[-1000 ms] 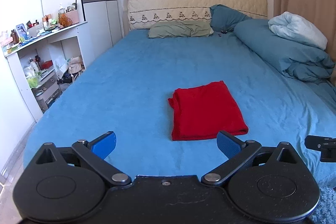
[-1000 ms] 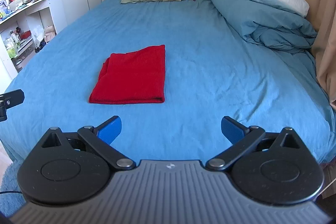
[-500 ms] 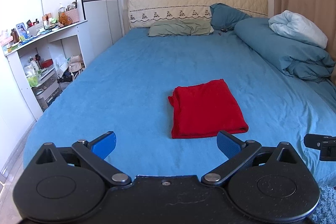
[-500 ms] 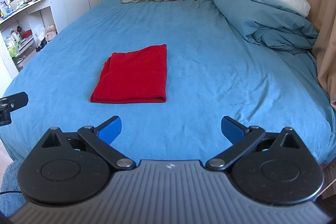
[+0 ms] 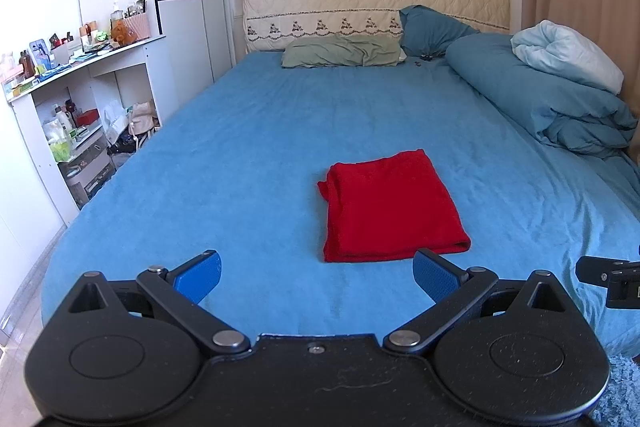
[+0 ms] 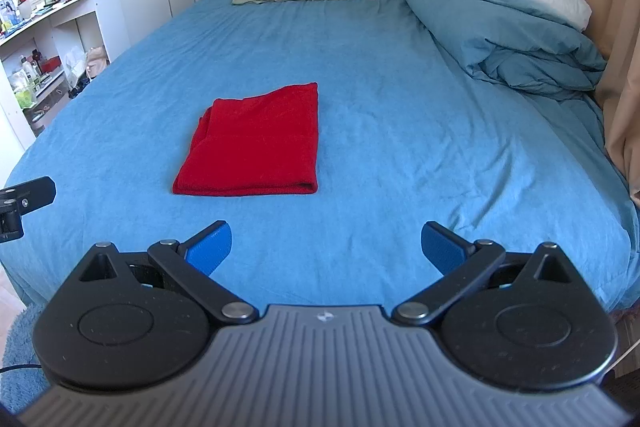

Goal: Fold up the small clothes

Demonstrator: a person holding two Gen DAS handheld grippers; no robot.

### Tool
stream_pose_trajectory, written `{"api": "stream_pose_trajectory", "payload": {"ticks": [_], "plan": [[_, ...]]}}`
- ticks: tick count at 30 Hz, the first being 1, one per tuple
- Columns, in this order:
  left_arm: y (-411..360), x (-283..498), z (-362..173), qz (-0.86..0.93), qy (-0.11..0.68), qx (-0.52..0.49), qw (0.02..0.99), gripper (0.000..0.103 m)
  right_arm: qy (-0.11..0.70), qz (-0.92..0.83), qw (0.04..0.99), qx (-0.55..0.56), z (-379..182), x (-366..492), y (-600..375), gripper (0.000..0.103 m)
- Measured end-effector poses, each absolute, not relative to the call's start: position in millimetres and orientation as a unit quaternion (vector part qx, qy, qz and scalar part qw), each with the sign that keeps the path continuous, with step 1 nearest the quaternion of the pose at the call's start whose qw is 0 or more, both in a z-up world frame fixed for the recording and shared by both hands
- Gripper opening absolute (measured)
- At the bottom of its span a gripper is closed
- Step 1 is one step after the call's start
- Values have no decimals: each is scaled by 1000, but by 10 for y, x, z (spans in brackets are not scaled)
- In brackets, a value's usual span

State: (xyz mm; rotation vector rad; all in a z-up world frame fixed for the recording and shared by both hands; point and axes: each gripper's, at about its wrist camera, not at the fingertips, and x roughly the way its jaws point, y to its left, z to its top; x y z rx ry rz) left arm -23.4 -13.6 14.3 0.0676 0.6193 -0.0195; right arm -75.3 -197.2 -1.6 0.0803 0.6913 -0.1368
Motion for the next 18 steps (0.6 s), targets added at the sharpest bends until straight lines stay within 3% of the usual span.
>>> {"api": "stream_pose_trajectory", "payload": {"ticks": [18], "plan": [[-120,-227,123,-9,304,39,952,103,340,-66,937,41,-20,-733,-1932,103]]}}
